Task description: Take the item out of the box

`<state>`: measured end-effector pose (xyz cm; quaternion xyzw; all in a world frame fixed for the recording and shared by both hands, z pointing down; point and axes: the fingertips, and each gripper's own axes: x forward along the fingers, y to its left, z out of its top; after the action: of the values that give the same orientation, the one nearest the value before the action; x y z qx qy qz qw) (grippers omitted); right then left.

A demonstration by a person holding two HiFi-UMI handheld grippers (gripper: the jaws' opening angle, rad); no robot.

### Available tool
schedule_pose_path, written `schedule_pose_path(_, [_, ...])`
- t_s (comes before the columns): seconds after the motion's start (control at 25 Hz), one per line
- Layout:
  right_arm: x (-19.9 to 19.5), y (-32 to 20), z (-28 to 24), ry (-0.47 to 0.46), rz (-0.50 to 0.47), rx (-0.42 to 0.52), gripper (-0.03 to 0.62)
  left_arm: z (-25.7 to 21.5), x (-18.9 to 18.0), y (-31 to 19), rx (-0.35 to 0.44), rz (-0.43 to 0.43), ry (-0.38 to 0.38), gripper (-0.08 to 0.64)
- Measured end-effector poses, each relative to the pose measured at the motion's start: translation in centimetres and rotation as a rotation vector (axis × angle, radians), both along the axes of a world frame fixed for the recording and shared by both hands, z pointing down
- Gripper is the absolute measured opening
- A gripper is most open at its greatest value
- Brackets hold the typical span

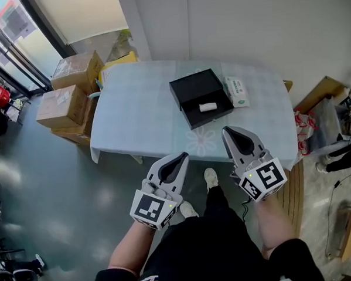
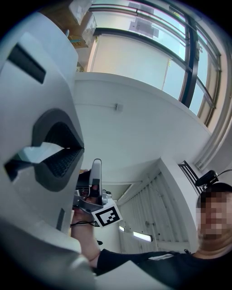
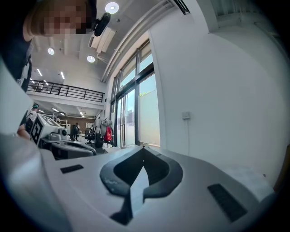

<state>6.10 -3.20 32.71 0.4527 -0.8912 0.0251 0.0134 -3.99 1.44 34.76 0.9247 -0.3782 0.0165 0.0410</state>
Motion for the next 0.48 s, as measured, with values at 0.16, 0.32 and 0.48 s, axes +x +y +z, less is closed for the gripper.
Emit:
schedule_pose_path(0.16, [0.4,-2.1,0.1,0.003,-0.017,-0.007,0.009,-0.2,0.0,-0.9,0.005,-0.014,-0.002,0.009])
schedule_pose_path(0.32, [0.8,-4.6,0.3,0.01,-0.041,-0.017,0.009,-0.1,-0.1,-2.6,-0.02,-0.063,-0.021,0.009])
schedule_pose_path(0.48, [1.2,-7.2,0.8,0.028,-0.068,-0.023,0.009,-0.1,0.7,-3.7,-0.018,-0.063,0.012,0.009])
